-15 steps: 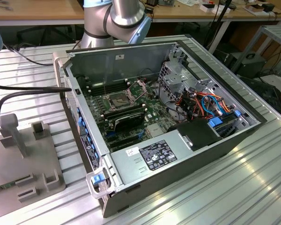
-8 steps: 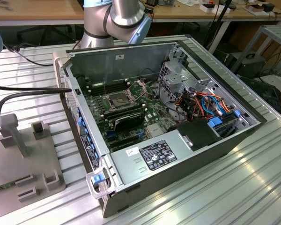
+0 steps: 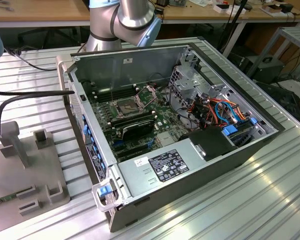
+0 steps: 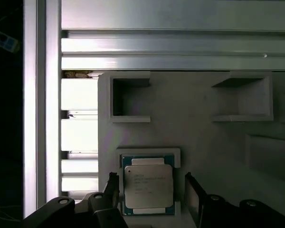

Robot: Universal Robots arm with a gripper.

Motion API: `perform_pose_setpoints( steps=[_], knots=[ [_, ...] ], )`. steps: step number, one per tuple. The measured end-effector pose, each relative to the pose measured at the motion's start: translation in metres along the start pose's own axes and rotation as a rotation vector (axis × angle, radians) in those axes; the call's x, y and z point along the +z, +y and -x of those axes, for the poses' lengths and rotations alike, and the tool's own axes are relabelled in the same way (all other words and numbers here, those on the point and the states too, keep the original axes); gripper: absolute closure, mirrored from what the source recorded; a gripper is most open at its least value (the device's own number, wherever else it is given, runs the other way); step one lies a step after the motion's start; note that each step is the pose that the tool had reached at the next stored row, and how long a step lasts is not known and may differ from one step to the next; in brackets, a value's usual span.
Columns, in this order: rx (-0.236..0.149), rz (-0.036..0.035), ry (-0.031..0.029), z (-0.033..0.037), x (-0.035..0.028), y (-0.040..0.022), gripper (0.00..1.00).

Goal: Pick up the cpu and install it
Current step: 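Pick up the cpu and move it towards the insertion slot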

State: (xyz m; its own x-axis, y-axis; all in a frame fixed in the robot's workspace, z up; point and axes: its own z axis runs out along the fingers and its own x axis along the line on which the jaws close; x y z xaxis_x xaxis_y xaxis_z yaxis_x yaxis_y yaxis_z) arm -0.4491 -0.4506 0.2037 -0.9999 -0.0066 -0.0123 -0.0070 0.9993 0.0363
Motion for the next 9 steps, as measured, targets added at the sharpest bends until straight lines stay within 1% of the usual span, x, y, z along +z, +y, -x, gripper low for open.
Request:
perform_pose_setpoints(
  steps=[2,4,6,9],
  knots=[
    [-0.016,-0.0001,0.0006,-0.0003,0.0011,0.0,0.34],
    [-0.044,-0.0012,0.002,-0.0006,0.0039,-0.0001,0.34],
    [-0.051,-0.0019,0.0034,-0.0007,0.0058,-0.0001,0.34],
    [-0.053,-0.0023,0.0037,-0.0007,0.0085,-0.0002,0.34]
  ],
)
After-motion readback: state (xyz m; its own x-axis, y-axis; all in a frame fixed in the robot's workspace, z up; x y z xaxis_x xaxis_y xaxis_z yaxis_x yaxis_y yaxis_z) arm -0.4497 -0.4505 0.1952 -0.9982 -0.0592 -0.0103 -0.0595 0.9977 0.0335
